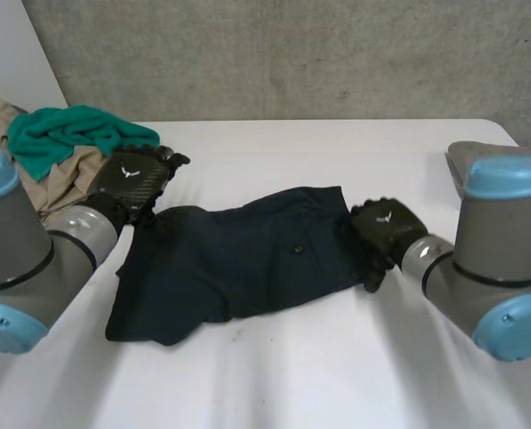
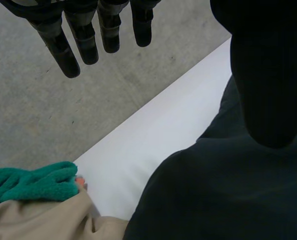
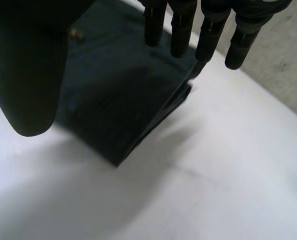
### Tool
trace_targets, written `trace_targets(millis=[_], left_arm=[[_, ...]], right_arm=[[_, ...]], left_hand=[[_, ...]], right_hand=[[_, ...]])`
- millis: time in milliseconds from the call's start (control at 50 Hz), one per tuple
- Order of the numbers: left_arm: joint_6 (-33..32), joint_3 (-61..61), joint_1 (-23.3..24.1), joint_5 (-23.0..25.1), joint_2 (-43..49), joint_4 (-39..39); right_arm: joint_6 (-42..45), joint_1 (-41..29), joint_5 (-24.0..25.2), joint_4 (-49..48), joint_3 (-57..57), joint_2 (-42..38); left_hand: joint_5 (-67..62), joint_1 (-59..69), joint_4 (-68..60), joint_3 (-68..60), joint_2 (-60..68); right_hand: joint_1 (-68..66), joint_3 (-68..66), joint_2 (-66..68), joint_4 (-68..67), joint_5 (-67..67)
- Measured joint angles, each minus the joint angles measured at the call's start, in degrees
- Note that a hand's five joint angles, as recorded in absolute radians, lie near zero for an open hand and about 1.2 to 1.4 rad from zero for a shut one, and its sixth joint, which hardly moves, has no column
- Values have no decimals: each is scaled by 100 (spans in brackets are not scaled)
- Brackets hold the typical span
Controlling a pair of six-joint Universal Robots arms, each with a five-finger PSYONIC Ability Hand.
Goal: Fold the laundry.
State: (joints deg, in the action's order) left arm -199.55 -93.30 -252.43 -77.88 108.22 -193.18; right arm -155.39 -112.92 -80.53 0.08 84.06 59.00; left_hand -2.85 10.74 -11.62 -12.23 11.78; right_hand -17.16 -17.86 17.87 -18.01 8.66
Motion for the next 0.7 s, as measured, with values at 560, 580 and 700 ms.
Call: trace_targets(millis=[560, 580, 700], left_arm=[[462, -307, 37, 20, -678, -63], [481, -329, 47, 29, -702, -62], [514, -404, 118, 51, -747, -61]], right_arm=[[1482, 1967, -414, -917, 1390, 1276], [1700, 2083, -384, -872, 1412, 1313], [2298, 1913, -366, -1050, 1346, 1451]], left_hand=[[0, 0, 0, 0, 0], [0, 0, 0, 0, 0], [0, 0, 0, 0, 0]], right_hand=[[-3799, -4979, 4896, -5062, 4856], [-3799, -4979, 4896, -5062, 4857], [-3799, -4979, 4896, -5063, 4857]])
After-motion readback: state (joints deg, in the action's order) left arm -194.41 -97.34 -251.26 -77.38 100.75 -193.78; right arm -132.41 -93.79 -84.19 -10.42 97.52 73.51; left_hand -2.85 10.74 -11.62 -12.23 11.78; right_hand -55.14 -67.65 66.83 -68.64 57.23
